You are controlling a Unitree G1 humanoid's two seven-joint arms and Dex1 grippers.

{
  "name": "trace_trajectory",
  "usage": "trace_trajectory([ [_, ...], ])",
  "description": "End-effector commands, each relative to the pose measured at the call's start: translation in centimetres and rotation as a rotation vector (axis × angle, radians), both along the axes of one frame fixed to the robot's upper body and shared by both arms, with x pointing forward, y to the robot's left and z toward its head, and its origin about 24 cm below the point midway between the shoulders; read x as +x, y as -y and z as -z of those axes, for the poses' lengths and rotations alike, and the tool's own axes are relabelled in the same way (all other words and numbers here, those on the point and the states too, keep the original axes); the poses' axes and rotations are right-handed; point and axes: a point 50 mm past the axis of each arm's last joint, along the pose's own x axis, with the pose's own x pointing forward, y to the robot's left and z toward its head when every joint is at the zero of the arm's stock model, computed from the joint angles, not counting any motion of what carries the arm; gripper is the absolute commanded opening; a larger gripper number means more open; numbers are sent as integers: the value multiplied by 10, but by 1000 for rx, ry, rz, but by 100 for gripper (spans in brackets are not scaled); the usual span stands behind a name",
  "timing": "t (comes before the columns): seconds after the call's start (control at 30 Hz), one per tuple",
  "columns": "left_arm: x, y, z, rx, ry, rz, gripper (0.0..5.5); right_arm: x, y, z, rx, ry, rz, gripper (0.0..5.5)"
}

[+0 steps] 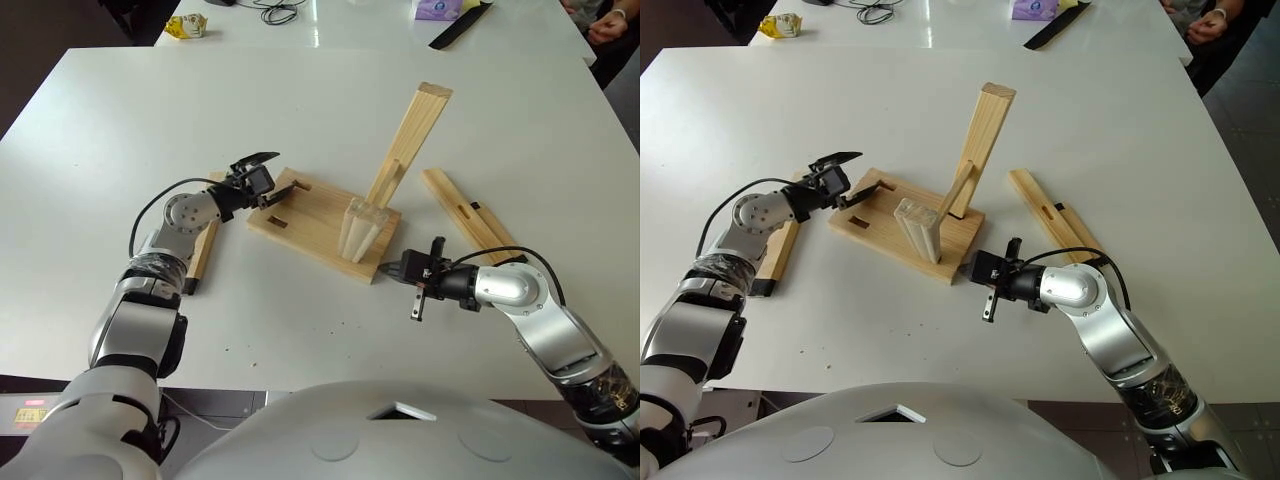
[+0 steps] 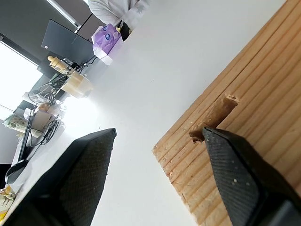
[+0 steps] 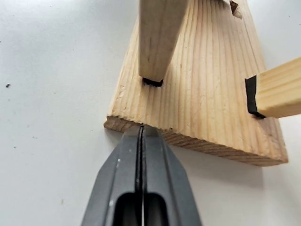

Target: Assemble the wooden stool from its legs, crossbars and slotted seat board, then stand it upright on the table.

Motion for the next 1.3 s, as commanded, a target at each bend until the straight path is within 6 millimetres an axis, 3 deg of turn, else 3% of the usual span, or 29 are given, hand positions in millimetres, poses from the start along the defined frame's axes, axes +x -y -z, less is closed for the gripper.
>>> trace_trajectory([
  [0.03,-21,-1,30,67,-172,33,344,10,1,0,-15,56,31,0],
  [0.17,-20,-1,28,63,-177,24,344,11,-1,-5,20,64,48,0],
  [0.47,-21,-1,29,44,-185,-8,344,-7,11,-34,113,-51,-70,0],
  [0.53,-23,2,30,42,-189,-2,342,-10,11,-34,122,-86,-89,27],
  [0.67,-25,6,32,35,-197,5,342,-15,2,-24,128,-120,-101,92],
  [1.0,-25,13,27,33,-192,23,342,-19,-15,0,126,-186,-82,95],
  [1.17,-22,21,26,36,-187,49,342,-17,-5,19,45,-186,-32,95],
  [1.3,-27,24,28,28,-195,61,342,-6,11,22,-5,-150,23,95],
])
